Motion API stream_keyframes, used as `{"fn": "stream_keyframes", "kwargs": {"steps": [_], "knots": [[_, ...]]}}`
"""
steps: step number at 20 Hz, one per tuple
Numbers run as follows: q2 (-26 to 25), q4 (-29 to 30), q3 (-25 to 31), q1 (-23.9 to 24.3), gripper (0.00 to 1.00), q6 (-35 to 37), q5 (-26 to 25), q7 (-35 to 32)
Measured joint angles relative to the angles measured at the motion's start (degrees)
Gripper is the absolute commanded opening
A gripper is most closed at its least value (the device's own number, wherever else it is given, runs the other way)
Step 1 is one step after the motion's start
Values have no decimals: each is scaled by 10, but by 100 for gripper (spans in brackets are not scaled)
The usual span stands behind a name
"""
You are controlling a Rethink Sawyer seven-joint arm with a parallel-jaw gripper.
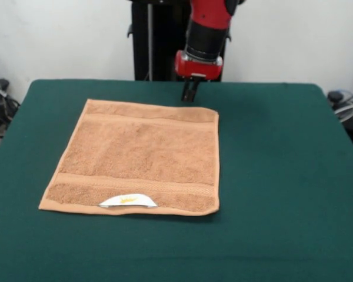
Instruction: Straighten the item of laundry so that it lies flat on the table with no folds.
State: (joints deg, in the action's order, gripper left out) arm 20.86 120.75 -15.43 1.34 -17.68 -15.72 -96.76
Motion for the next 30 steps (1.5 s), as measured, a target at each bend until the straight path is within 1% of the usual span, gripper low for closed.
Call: {"fn": "stream_keyframes", "kwargs": {"steps": [1, 2, 5, 6, 10, 15, 22, 30], "knots": [[-5, -3, -3, -7, 0, 0, 0, 0], [-21, -9, -10, -24, 0, -1, 0, 0], [-35, -14, -19, -37, 0, -6, 0, 0], [-46, -18, -27, -49, 0, -16, 0, 0], [-57, -19, -42, -69, 0, -40, 0, 0], [-66, -19, -53, -82, 0, -59, 0, 0], [-65, -19, -55, -83, 0, -61, 0, 0], [-41, -21, -55, -60, 0, -46, 0, 0]]}}
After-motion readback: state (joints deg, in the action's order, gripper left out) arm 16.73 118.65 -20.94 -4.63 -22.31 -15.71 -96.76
